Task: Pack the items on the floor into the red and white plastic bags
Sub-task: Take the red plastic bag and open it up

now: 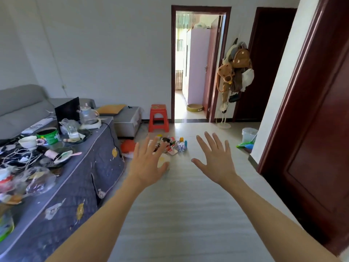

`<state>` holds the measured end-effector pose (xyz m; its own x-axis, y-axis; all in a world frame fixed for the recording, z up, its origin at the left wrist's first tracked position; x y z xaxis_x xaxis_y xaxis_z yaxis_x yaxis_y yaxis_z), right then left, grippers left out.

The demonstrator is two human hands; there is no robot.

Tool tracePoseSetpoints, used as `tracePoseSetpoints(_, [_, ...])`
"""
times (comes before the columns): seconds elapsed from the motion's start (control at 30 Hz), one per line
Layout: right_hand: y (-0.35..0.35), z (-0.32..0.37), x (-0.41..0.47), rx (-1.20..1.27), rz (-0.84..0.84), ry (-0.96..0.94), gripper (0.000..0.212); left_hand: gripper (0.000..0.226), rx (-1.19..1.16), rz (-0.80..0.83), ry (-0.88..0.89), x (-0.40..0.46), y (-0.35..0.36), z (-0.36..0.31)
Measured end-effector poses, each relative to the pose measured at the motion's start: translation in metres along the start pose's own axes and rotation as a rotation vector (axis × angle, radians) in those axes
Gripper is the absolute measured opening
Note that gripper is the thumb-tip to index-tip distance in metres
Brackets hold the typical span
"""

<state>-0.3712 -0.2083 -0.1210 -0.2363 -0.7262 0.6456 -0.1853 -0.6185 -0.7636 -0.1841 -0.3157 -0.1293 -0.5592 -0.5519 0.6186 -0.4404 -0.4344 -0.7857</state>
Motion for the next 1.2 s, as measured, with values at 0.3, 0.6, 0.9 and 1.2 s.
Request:
tracePoseSetpoints(0.3, [0.177,-0.046,0.074,0.146,0.214,0.075,0.073,0.074,-0.01,0.202,-0.109,0.066,0.18,0.034])
tracePoseSetpoints(0.6, [0.311,-0.09,0.193,0.226,0.314,0.113,0.072,0.063,-0.034,0.231,-0.204,0.18,0.296,0.08])
tracePoseSetpoints(0.9, [0.472,-0.108,0.325,0.225,0.402,0.107,0.072,0.079,-0.109,0.222,-0.302,0.3,0.43,0.157])
tracePoseSetpoints(1.2, [0.601,-0.119,0.491,0.26,0.369,0.118,0.075,0.081,-0.086,0.262,-0.302,0.46,0.551,0.263])
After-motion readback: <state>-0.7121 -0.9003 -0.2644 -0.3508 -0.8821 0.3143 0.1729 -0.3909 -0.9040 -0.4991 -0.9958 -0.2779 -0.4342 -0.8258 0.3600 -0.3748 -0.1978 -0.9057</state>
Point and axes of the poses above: each hand's wrist, its own x-axis towards the middle knuckle, its own y-axis out of the palm, z = x × y, the point moved 2 cm from there along x, towards the middle knuckle, and after that the axes turned 15 degrees about -z, right-handed, at the moved point
